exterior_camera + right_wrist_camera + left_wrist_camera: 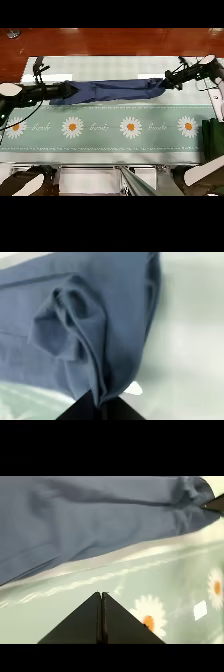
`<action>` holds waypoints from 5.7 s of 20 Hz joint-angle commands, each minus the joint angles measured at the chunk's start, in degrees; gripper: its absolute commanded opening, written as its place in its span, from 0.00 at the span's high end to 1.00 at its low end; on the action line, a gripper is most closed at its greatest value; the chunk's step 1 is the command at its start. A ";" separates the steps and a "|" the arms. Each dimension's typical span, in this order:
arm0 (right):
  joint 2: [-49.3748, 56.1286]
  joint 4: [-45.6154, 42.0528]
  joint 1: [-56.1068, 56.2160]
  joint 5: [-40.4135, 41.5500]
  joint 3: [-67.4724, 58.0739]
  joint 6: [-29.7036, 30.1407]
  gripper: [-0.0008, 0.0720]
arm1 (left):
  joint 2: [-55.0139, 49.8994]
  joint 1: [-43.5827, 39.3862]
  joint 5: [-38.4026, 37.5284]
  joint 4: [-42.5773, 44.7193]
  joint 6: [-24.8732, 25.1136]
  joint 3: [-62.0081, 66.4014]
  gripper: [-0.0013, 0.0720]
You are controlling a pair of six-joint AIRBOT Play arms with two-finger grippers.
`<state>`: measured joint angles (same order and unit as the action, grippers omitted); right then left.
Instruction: Fold the shirts.
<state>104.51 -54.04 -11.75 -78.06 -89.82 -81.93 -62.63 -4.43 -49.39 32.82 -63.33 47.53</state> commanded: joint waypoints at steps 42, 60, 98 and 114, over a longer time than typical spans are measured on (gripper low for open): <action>-24.20 2.47 34.27 12.98 3.74 -4.57 0.95 | -2.91 18.34 -15.21 16.90 -14.19 32.65 0.95; -3.87 -0.17 21.94 -11.39 -26.36 -6.56 0.13 | 27.56 15.72 -8.20 10.43 -12.74 -18.25 0.95; -23.85 -9.01 9.33 -9.75 -18.18 -14.82 0.96 | 27.52 11.19 -11.30 10.47 -12.31 -18.27 0.95; -52.24 -29.55 -47.71 -28.22 3.28 -12.07 0.95 | 27.52 11.19 -6.91 10.45 -12.31 -18.27 0.95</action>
<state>59.81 -78.17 -49.36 -105.14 -96.40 -94.41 -35.09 6.81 -58.11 43.27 -75.64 29.28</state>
